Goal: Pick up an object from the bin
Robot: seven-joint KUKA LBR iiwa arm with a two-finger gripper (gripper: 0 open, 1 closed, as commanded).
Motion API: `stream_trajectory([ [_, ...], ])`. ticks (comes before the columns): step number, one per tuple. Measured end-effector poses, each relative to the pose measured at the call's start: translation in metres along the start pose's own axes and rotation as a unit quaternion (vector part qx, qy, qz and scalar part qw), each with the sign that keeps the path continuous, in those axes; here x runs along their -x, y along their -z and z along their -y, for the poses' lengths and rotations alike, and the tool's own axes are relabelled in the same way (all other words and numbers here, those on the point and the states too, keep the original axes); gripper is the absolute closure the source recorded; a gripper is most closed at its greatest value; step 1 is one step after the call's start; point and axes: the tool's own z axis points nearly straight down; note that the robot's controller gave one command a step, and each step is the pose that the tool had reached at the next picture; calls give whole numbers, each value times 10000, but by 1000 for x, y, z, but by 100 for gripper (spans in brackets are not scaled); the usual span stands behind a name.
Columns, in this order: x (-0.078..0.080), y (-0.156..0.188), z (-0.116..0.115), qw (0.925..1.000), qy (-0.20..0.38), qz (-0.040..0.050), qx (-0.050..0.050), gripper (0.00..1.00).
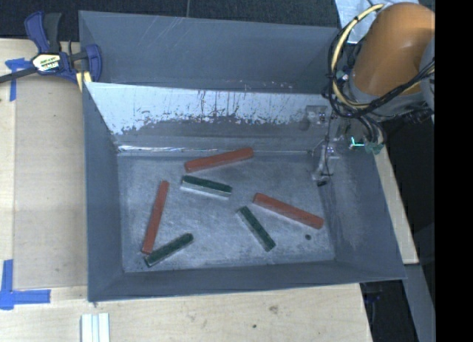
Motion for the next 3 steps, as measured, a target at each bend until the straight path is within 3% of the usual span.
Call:
stream_trajectory([
  [1, -68, -113, -34, 9998, -190, -17, 9, 0],
  [2, -64, -108, -32, 9998, -186, 37, -4, 100],
  [3, -51, 43, -8, 10000, 37, 87, -16, 100],
])
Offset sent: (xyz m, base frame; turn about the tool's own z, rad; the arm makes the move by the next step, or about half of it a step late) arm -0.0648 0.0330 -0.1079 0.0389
